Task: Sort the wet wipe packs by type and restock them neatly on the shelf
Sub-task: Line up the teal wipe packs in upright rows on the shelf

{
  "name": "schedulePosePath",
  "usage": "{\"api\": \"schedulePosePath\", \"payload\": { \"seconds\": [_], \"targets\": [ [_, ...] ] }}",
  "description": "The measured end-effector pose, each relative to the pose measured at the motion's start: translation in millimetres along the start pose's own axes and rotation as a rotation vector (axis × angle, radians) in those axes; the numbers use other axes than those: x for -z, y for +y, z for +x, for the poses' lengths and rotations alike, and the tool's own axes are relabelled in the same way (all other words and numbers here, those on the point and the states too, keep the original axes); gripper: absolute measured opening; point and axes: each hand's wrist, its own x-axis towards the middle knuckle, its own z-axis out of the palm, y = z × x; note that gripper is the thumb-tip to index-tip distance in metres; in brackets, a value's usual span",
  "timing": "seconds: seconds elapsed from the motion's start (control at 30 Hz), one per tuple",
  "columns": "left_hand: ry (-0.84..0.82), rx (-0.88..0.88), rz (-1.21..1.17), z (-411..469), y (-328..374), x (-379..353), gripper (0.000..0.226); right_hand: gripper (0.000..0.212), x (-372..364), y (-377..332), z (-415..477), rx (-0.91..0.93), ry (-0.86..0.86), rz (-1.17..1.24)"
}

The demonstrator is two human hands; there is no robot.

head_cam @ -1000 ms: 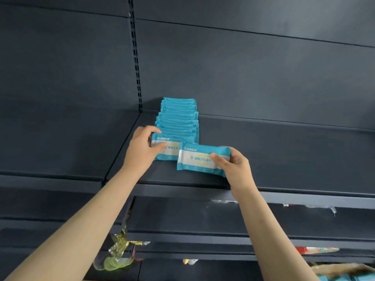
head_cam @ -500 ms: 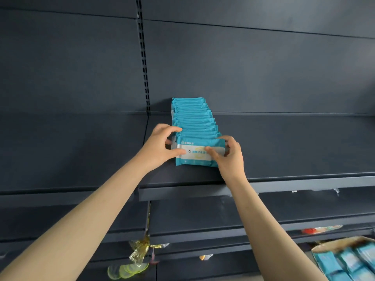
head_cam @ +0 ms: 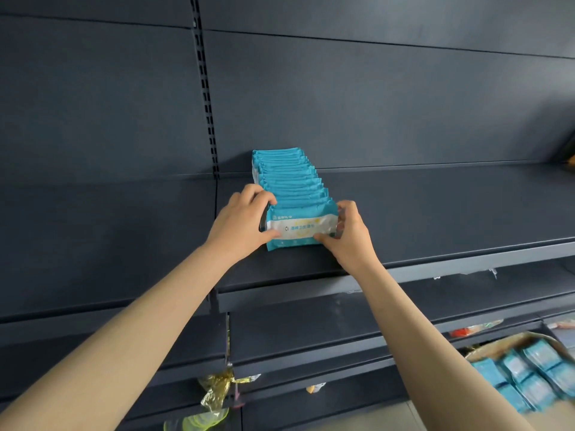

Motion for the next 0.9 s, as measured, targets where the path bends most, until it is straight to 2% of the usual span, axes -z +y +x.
{"api": "schedulePosePath", "payload": {
  "seconds": [0.17,0.27,0.37,0.47,0.57,0.7,0.9],
  "targets": [
    [-0.078,0.055,-0.006,1.1,9.1,4.4,0.063,0.059,3.1,4.6,-3.5,-0.062,-0.036,0.017],
    [-0.136,0.144,-0.095,6.3,21.3,14.5,0.068,0.049,16.7,-1.0,-4.8,-0.140,-0.010,0.196],
    [-0.112,0.177,-0.192,17.3,42.2,20.7,0.063,0.046,42.5,-8.3,-0.4,-0.231,0.053,0.379],
    [-0.043,0.203,-0.357,36.2,74.5,15.5,0.053,0.043,80.9,-15.3,5.0,-0.241,0.126,0.463],
    [0.015,0.233,-0.535,58.2,118.4,-0.1,0.047,0.042,128.8,-6.8,4.9,-0.246,0.186,0.513],
    [0.003,0.207,-0.709,82.3,195.4,-32.4,0.045,0.037,204.7,32.1,-5.7,-0.260,0.272,0.495],
    [-0.129,0.207,-0.945,109.4,334.4,-90.1,0.046,0.040,332.9,110.3,-41.3,-0.344,0.451,0.434]
  ]
}}
